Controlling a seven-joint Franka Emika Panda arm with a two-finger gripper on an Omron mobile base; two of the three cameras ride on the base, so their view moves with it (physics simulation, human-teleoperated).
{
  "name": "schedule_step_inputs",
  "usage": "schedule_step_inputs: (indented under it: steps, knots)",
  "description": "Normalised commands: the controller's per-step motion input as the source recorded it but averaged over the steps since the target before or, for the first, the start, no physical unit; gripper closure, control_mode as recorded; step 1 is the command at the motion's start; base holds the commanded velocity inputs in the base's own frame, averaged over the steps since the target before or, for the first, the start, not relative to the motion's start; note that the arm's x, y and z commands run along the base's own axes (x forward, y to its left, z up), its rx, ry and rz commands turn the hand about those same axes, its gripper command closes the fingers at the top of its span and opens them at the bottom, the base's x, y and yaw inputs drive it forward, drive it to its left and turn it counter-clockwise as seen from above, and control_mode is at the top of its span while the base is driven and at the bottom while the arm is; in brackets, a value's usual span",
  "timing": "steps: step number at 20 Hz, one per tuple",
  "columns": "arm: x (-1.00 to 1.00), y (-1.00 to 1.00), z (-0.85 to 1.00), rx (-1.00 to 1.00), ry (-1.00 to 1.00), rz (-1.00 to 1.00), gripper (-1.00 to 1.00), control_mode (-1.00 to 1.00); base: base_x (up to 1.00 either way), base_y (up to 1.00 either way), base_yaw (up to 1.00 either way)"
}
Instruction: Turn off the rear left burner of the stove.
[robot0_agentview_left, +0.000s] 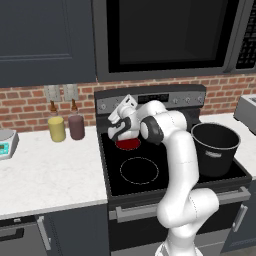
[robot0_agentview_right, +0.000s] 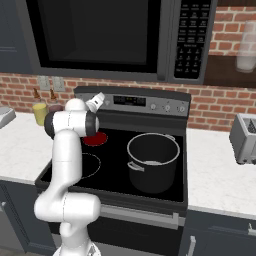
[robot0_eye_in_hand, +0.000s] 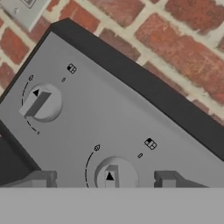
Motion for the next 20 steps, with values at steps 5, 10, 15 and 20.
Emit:
schedule_step_inputs:
  steps: [5, 10, 15, 20]
  knots:
    - [0.23, 0.00, 0.00, 0.00, 0.00, 0.00, 1.00, -1.00, 0.00, 0.00, 0.00]
    - [0.19, 0.00, 0.00, 0.00, 0.00, 0.00, 1.00, -1.00, 0.00, 0.00, 0.00]
    - [0.13, 0.00, 0.00, 0.01, 0.00, -0.02, 1.00, -1.00, 0.00, 0.00, 0.00]
    - [0.15, 0.00, 0.00, 0.05, 0.00, -0.07, 1.00, -1.00, 0.00, 0.00, 0.00]
